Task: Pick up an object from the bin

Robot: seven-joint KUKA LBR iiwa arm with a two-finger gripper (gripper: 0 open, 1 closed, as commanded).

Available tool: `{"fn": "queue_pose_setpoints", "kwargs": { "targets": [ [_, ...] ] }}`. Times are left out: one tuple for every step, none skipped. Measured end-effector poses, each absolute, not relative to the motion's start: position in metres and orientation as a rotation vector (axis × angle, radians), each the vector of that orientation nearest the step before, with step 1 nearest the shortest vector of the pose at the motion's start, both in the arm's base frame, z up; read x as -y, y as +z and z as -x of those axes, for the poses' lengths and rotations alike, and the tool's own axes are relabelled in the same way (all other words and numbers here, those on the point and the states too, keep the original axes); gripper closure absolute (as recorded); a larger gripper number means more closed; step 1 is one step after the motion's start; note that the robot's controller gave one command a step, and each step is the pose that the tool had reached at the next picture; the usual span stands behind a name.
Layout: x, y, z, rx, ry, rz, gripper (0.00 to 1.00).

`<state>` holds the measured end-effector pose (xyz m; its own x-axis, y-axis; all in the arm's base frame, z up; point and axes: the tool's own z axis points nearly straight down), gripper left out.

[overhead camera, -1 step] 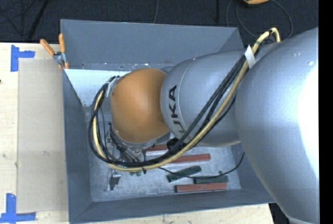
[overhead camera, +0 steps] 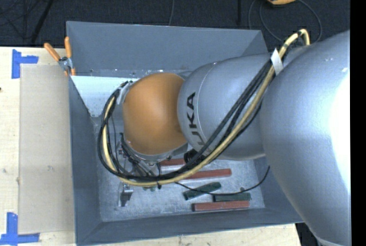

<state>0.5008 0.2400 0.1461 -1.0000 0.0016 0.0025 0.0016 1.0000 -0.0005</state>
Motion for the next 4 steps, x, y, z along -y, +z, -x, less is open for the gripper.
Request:
{"fn": "queue_pose_setpoints", "kwargs": {
  "targets": [
    [-0.209, 0.096, -0.538, 3.145, -0.003, -0.007, 0.00],
    [-0.197, 0.070, -0.552, 3.140, 0.002, 0.034, 0.00],
    [-0.151, 0.099, -0.524, 3.133, 0.000, -0.133, 0.00],
    [-0.126, 0.112, -0.561, 3.138, 0.001, -0.114, 0.00]
  ]
}}
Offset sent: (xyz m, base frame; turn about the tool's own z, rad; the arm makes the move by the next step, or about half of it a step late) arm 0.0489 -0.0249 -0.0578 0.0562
